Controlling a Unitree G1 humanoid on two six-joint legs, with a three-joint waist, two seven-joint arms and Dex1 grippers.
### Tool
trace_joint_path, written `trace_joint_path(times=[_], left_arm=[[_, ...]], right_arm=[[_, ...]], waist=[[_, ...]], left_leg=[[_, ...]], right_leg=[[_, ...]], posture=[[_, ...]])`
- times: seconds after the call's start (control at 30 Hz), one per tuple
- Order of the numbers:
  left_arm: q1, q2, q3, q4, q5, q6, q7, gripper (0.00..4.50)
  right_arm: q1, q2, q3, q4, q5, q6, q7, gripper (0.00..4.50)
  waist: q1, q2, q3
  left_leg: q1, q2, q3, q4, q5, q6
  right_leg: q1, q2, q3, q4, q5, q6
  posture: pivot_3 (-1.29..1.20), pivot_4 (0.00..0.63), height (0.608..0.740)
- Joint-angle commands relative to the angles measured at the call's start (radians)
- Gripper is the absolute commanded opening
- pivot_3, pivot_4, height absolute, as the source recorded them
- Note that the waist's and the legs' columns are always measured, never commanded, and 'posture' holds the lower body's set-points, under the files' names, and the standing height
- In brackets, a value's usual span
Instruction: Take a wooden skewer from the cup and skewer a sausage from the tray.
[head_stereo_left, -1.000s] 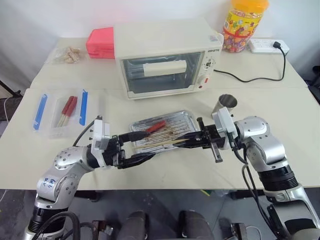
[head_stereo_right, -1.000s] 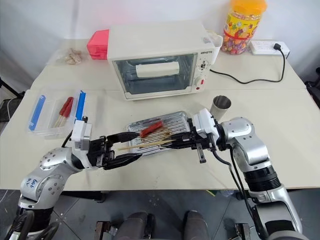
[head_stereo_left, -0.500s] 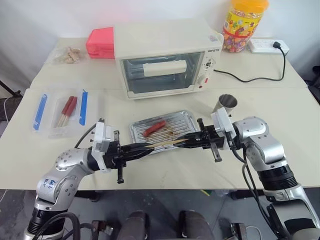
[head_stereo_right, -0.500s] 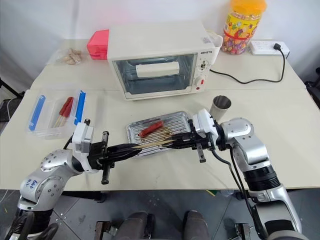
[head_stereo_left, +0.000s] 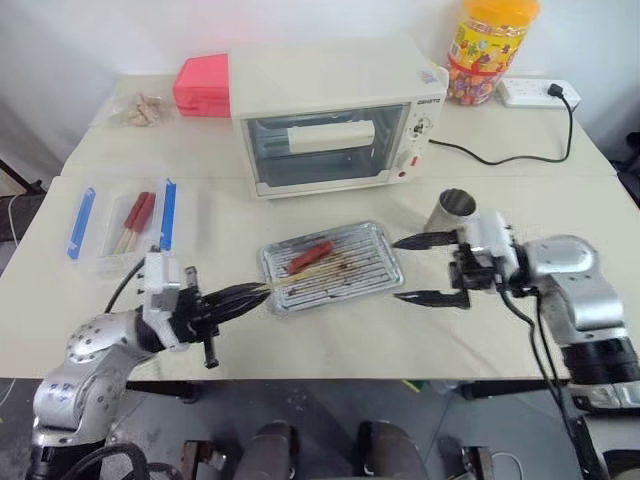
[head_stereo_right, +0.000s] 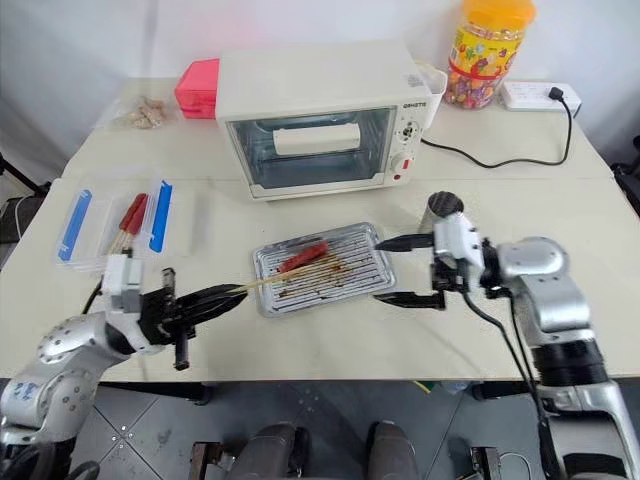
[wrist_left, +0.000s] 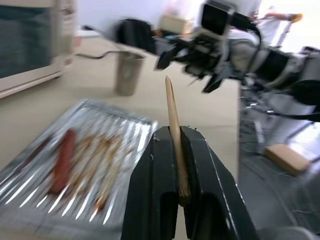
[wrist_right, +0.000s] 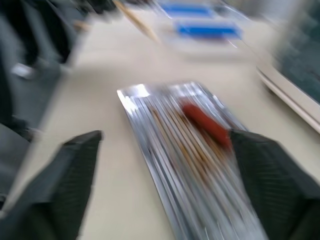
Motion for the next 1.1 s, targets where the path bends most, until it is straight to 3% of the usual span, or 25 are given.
trace_joint_path(times=[0.03, 0.2, 0.33, 0.5, 0.67, 0.87, 1.1], left_arm=[[0.064, -0.005, 0.097, -0.024, -0.004, -0.042, 0.039, 0.0], [0.175, -0.039, 0.181, -0.029, 0.01, -0.096, 0.089, 0.0], [0.238, -0.063, 0.208, -0.036, 0.001, -0.121, 0.1, 0.0], [0.231, -0.067, 0.2, -0.032, -0.001, -0.131, 0.111, 0.0], [0.2, -0.063, 0.176, -0.036, -0.002, -0.124, 0.128, 0.0], [0.18, -0.061, 0.145, -0.035, -0.007, -0.119, 0.119, 0.0], [0.193, -0.052, 0.146, -0.047, -0.029, -0.108, 0.11, 0.0]], right_arm=[[0.077, -0.016, -0.139, 0.025, -0.008, -0.131, -0.08, 4.43], [0.212, -0.015, -0.216, 0.029, -0.023, -0.182, -0.152, 4.43], [0.219, -0.007, -0.161, -0.032, -0.006, -0.131, -0.145, 4.43], [0.067, 0.001, 0.008, -0.123, -0.026, -0.003, -0.108, 4.43], [-0.181, 0.048, 0.251, -0.145, -0.134, 0.185, -0.093, 4.43], [-0.47, 0.23, 0.445, 0.061, -0.292, 0.28, -0.13, 4.43], [-0.65, 0.395, 0.546, 0.363, -0.422, 0.245, -0.149, 4.43]], waist=[[0.0, 0.0, 0.0], [0.0, 0.0, 0.0], [-0.003, 0.0, 0.0], [-0.005, 0.001, 0.001], [-0.003, 0.001, 0.001], [-0.007, 0.001, 0.001], [-0.021, 0.001, 0.0]], left_leg=[[0.0, 0.0, 0.001, 0.0, 0.0, 0.0], [0.001, 0.0, 0.002, 0.0, 0.0, 0.0], [0.002, 0.001, 0.002, -0.001, 0.0, 0.0], [0.004, 0.002, 0.004, -0.001, 0.0, 0.0], [0.002, 0.002, 0.001, -0.001, -0.001, -0.001], [0.0, 0.001, 0.0, -0.001, -0.001, -0.001], [0.0, 0.001, -0.001, -0.001, -0.001, -0.001]], right_leg=[[0.0, 0.0, 0.0, 0.0, 0.0, 0.0], [0.001, 0.0, 0.001, 0.0, 0.0, 0.0], [0.001, 0.0, 0.001, 0.0, 0.0, 0.0], [0.001, -0.001, 0.003, -0.002, 0.0, 0.0], [-0.001, -0.002, 0.005, -0.002, 0.0, -0.001], [-0.002, -0.002, 0.004, 0.0, -0.001, -0.001], [-0.003, -0.001, 0.001, 0.001, -0.001, -0.001]], posture=[[0.0, 0.15, 0.74], [0.0, 0.15, 0.74], [0.0, 0.15, 0.74], [0.0, 0.15, 0.74], [0.0, 0.15, 0.74], [0.0, 0.15, 0.74], [0.0, 0.15, 0.74]])
